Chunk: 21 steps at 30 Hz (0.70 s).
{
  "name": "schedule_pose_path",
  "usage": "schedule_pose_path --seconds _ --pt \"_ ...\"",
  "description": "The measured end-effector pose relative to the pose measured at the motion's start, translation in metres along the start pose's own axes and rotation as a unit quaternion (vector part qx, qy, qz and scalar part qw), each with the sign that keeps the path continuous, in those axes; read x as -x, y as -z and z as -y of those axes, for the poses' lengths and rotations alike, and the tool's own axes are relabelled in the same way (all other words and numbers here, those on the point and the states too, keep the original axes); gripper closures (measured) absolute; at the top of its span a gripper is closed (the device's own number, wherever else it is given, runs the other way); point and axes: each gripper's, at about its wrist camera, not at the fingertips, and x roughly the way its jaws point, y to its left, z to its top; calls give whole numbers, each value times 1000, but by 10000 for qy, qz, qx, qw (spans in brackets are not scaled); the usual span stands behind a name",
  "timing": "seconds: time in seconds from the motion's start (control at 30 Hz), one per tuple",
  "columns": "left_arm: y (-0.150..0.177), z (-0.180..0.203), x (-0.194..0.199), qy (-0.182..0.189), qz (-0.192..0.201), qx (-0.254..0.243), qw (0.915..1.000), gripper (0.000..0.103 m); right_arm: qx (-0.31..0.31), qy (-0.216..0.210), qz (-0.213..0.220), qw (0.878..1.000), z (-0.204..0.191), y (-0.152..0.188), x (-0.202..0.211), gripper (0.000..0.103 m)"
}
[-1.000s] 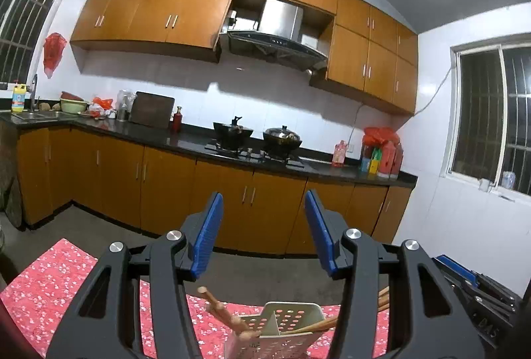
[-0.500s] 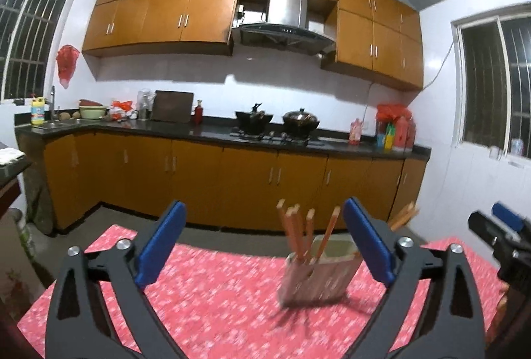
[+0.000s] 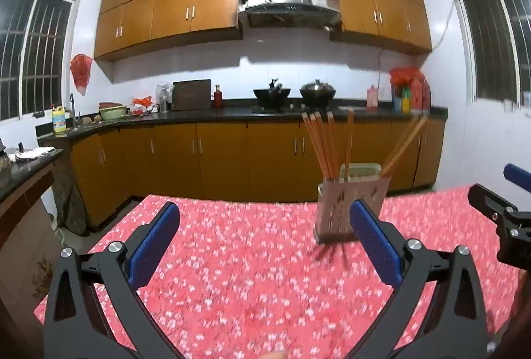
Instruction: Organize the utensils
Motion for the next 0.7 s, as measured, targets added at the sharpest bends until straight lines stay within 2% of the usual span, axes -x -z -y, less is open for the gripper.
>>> schedule_pose_path --seconds 0.37,0.7 --pt "35 2 6 8 -423 3 9991 2 31 128 -230 9996 -5 32 11 4" --pt "51 2 12 -16 -529 -118 9985 2 -189 205 -517 9983 7 53 10 4"
